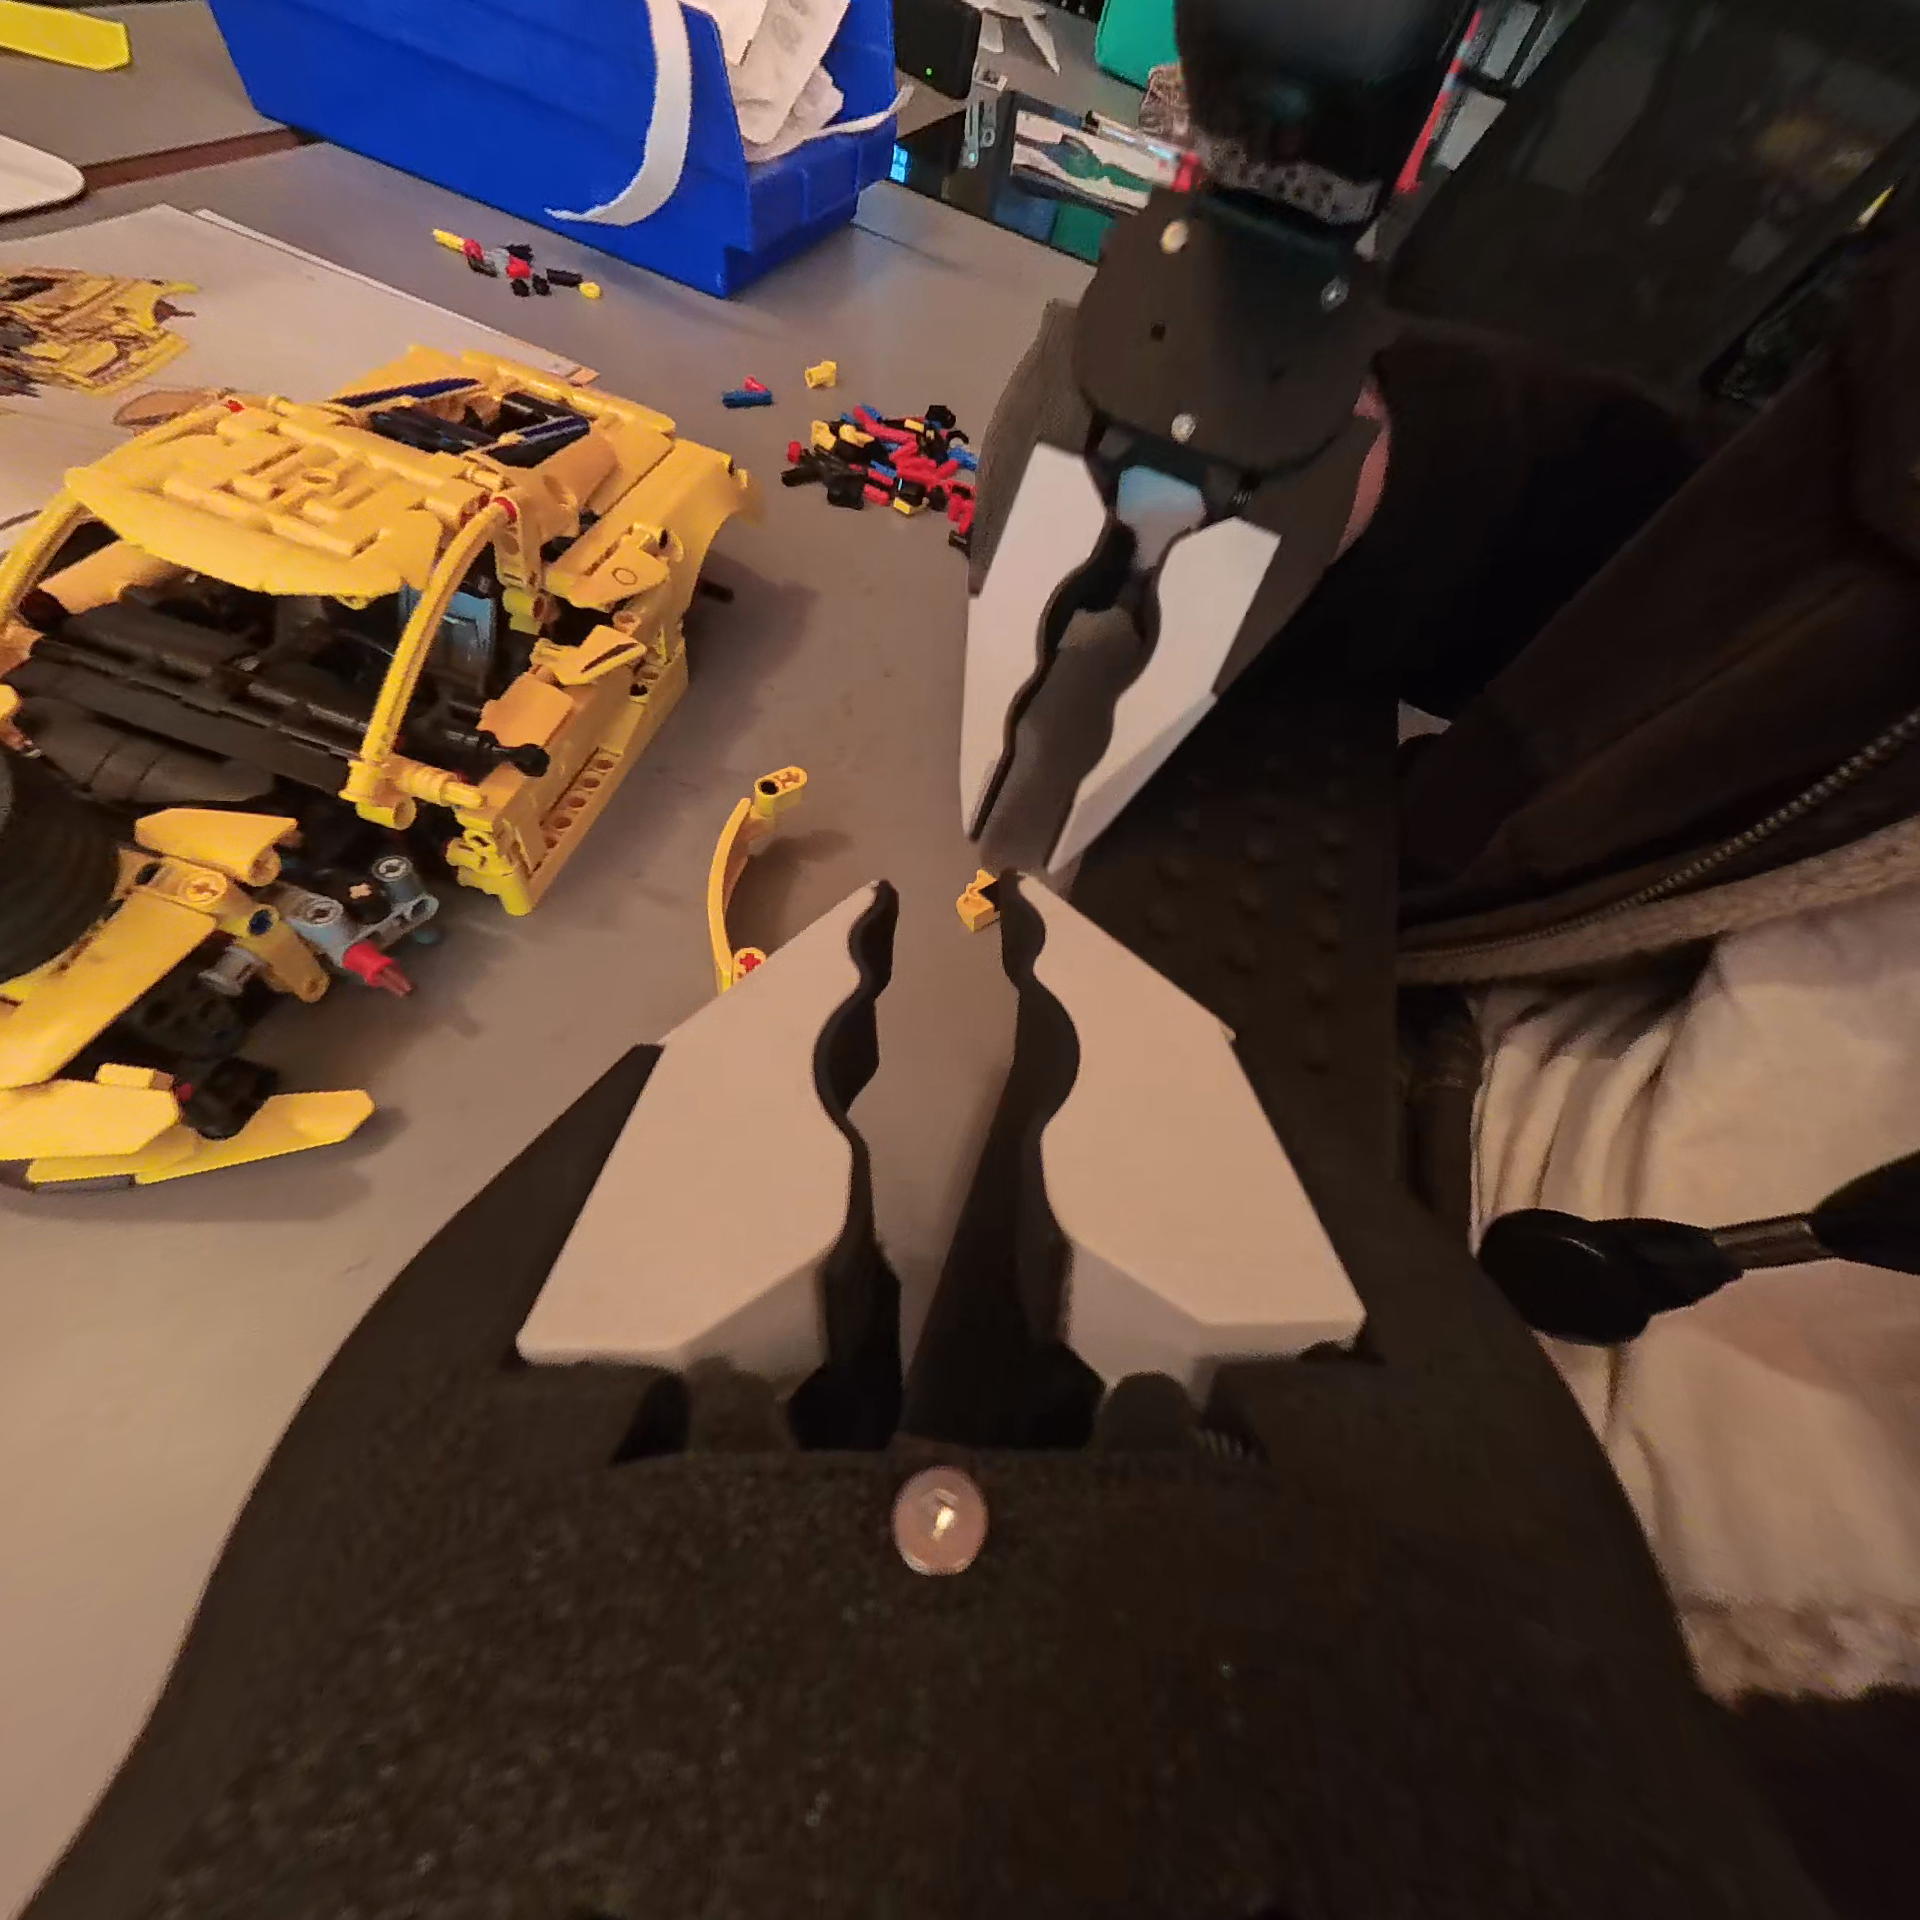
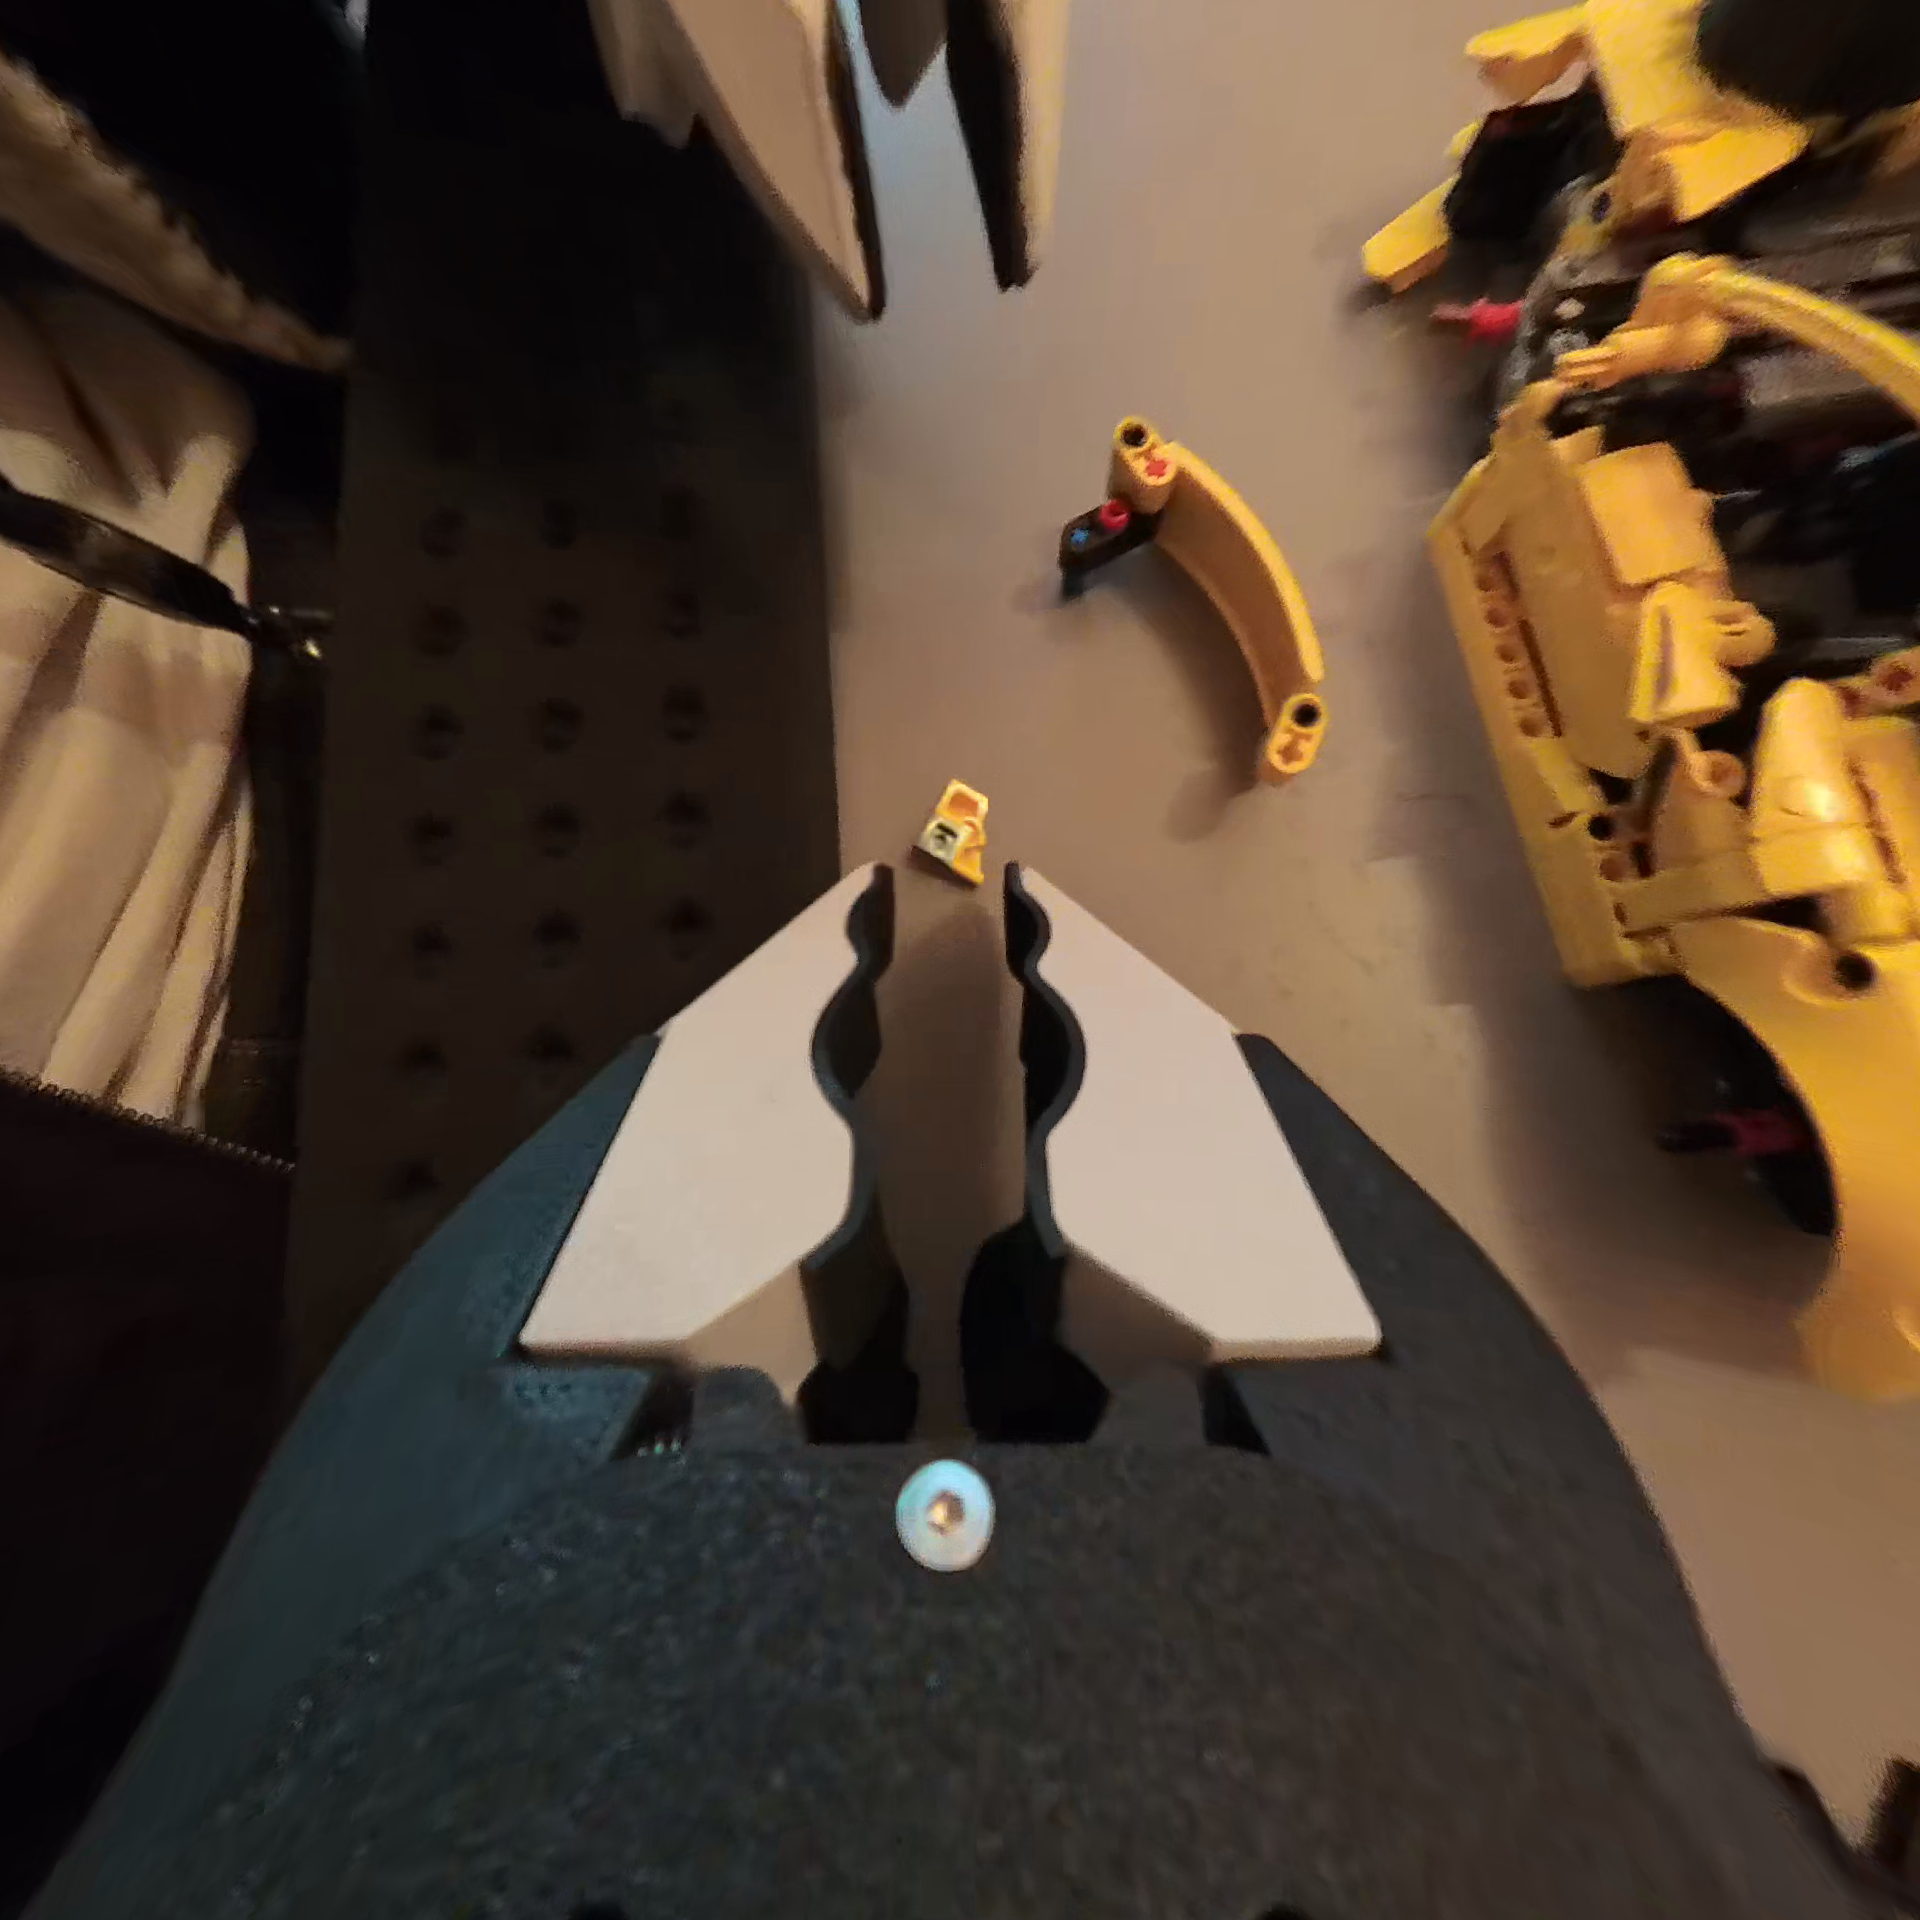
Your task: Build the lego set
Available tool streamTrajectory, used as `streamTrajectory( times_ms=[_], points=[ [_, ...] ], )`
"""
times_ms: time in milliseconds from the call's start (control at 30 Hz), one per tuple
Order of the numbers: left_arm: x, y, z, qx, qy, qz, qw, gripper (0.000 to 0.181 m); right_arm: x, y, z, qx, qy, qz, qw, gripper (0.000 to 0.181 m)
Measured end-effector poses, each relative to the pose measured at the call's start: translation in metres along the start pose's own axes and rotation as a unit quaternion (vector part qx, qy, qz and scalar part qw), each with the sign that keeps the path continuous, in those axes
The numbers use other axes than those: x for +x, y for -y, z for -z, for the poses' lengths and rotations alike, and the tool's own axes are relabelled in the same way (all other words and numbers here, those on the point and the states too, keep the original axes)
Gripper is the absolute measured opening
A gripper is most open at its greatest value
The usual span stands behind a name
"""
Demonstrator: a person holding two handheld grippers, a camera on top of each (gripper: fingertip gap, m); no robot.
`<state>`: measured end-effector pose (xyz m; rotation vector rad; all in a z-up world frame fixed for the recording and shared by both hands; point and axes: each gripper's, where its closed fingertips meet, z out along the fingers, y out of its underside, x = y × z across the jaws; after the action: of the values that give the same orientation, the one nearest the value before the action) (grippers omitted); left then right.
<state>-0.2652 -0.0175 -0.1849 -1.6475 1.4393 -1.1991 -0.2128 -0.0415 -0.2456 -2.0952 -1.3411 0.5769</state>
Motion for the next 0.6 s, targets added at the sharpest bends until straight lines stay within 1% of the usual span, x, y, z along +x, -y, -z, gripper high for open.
streamTrajectory(
  times_ms=[133, 200, 233, 300, 367, 400, 467, 533, 600],
  points=[
    [0.001, 0.001, 0.002, 0.005, 0.002, -0.009, 1.0, 0.02, -0.003, 0.003, -0.011, -0.02, 0.017, 0.019, 0.999, 0.018],
    [0.001, 0.0, 0.001, 0.0, 0.006, -0.016, 1.0, 0.02, 0.0, 0.002, -0.016, -0.031, 0.004, 0.031, 0.999, 0.012],
    [0.002, -0.001, 0.001, -0.004, 0.006, -0.022, 1.0, 0.02, 0.002, 0.002, -0.017, -0.029, -0.007, 0.041, 0.999, 0.006],
    [0.004, -0.005, 0.002, -0.019, 0.004, -0.05, 0.999, 0.02, 0.005, 0.005, -0.019, -0.02, -0.015, 0.038, 0.999, 0.005],
    [0.006, -0.011, 0.003, -0.037, 0.001, -0.094, 0.995, 0.021, 0.003, 0.009, -0.021, -0.002, 0.023, -0.01, 1.0, 0.005],
    [0.006, -0.013, 0.004, -0.045, 0.001, -0.117, 0.992, 0.021, 0.0, 0.015, -0.021, 0.016, 0.055, -0.042, 0.997, 0.005],
    [0.001, -0.015, 0.004, -0.056, 0.01, -0.151, 0.987, 0.021, -0.002, 0.033, -0.017, 0.067, 0.096, -0.086, 0.989, 0.005],
    [0.0, -0.012, 0.003, -0.049, -0.003, -0.142, 0.989, 0.021, -0.01, 0.054, -0.013, 0.117, 0.151, -0.123, 0.974, 0.004],
    [0.006, -0.005, 0.003, -0.023, -0.036, -0.102, 0.994, 0.021, -0.016, 0.07, -0.012, 0.149, 0.178, -0.141, 0.962, 0.004]
  ],
)
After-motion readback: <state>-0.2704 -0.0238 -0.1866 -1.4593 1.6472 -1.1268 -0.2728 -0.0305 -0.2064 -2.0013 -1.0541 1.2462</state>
